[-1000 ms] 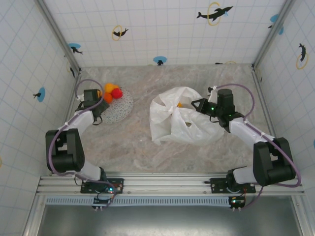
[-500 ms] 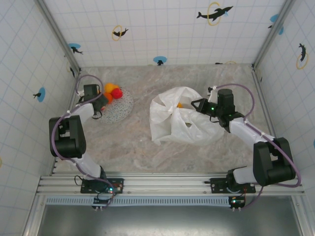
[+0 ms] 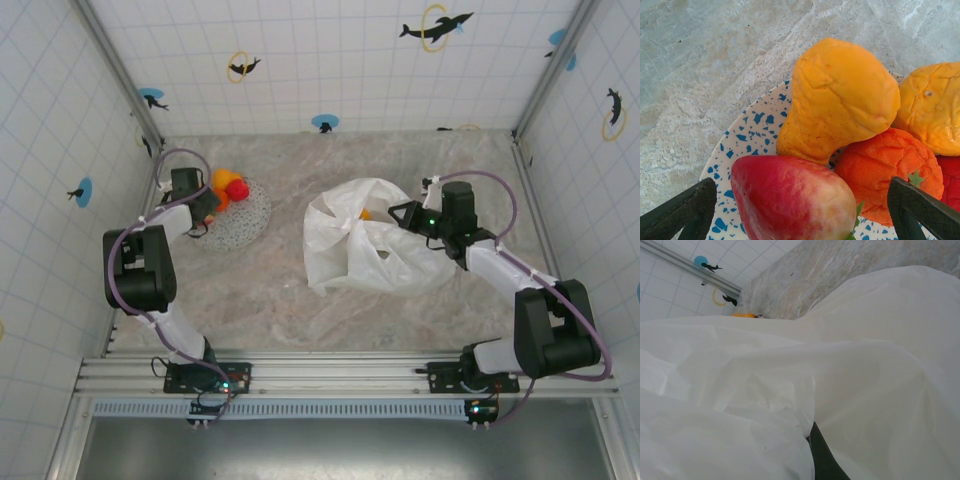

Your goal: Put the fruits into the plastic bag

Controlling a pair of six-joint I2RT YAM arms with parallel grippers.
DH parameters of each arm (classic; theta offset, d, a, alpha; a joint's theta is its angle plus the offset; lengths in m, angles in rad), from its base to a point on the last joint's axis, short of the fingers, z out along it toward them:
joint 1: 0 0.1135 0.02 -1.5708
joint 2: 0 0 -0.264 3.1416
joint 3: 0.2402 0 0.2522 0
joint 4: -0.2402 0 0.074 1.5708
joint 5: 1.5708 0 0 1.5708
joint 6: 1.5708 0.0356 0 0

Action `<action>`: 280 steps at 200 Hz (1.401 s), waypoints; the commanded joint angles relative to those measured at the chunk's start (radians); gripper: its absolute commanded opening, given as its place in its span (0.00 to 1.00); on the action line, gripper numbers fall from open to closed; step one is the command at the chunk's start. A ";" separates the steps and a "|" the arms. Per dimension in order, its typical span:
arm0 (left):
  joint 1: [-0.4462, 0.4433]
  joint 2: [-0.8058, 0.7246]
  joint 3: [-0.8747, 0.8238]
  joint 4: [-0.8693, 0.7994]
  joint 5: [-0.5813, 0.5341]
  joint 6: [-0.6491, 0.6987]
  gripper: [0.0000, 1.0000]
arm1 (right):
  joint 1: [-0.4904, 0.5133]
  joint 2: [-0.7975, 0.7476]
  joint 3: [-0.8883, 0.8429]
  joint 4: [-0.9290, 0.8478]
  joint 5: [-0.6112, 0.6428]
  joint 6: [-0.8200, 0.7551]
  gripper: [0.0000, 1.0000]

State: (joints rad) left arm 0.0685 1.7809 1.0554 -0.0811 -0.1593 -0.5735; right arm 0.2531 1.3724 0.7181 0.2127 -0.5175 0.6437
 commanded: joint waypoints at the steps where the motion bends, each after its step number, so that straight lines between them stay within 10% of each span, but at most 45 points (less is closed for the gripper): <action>1: 0.014 0.008 0.011 -0.008 -0.019 0.024 0.90 | -0.009 0.014 -0.023 0.036 -0.006 -0.011 0.00; 280: 0.027 -0.009 -0.093 0.022 0.040 0.013 0.77 | -0.012 0.021 -0.034 0.038 -0.004 -0.013 0.00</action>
State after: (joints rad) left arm 0.0864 1.7729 0.9691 -0.0654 -0.1349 -0.5735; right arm 0.2466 1.3785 0.7021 0.2127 -0.5182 0.6392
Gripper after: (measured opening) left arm 0.782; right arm 0.041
